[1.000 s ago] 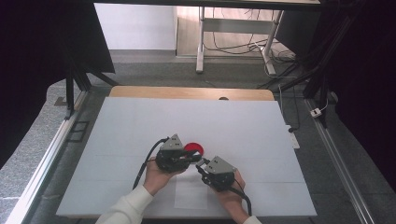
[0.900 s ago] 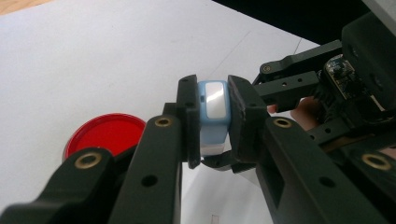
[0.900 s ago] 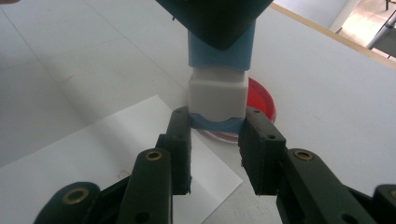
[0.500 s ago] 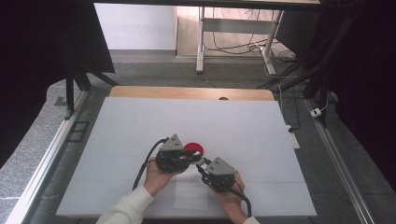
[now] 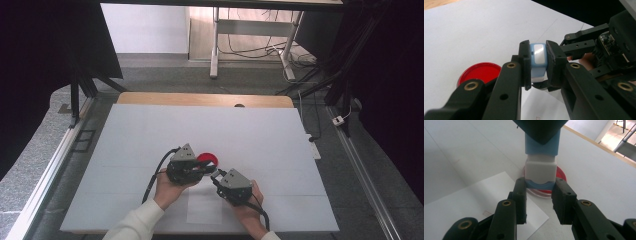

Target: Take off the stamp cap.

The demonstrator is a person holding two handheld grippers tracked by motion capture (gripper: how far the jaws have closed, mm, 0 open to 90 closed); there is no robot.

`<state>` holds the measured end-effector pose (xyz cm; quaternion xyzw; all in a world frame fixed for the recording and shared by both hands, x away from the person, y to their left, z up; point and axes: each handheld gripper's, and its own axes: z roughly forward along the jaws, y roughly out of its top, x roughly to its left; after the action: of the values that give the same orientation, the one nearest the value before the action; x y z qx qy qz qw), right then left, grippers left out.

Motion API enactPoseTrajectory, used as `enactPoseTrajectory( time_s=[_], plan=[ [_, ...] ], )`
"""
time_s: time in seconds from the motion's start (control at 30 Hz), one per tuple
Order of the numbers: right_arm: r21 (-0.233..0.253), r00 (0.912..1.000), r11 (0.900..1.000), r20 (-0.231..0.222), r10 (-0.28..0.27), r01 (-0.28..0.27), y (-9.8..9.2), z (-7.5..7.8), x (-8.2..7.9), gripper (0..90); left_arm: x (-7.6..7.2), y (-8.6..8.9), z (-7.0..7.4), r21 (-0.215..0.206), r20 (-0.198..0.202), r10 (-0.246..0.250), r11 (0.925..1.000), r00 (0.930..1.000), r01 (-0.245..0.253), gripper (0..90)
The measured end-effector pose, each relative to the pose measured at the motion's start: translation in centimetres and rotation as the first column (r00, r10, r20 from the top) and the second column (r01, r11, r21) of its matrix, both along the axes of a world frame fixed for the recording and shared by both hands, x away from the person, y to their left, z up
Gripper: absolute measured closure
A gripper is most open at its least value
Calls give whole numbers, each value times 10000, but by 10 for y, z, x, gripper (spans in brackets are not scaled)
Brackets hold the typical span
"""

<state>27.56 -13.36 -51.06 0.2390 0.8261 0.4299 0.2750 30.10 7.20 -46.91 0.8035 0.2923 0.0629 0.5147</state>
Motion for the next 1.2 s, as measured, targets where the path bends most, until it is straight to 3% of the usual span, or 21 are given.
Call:
enactPoseTrajectory(
  time_s=[0.1,0.27,0.53,0.63,0.93,1.1,1.2],
  plan=[
    [349,9998,9993,-99,-161,164,0,-1,-1,654,0,0,0,-40,6,-8,10000,10000,8,753],
    [450,9993,9983,-83,-370,373,0,-3,-4,654,0,0,0,30,-12,-44,10000,10000,44,753],
    [-282,9999,9996,127,51,-47,0,-1,-2,656,0,-1,-1,101,-92,-105,9999,9999,106,753],
    [-321,9999,9994,119,99,-95,-1,-1,-2,656,0,0,-1,96,-102,-108,9999,9999,109,752],
    [423,9997,9989,98,-221,216,-2,-2,-5,656,1,2,0,-194,-176,-71,9998,9998,68,752],
    [418,9998,9989,-4,-201,201,-2,-3,-5,657,1,1,0,-105,-200,-62,9999,9998,60,752],
    [228,9998,9997,162,-83,80,-2,-2,-4,657,0,1,0,-112,-204,-55,9999,9998,53,752]
  ],
)
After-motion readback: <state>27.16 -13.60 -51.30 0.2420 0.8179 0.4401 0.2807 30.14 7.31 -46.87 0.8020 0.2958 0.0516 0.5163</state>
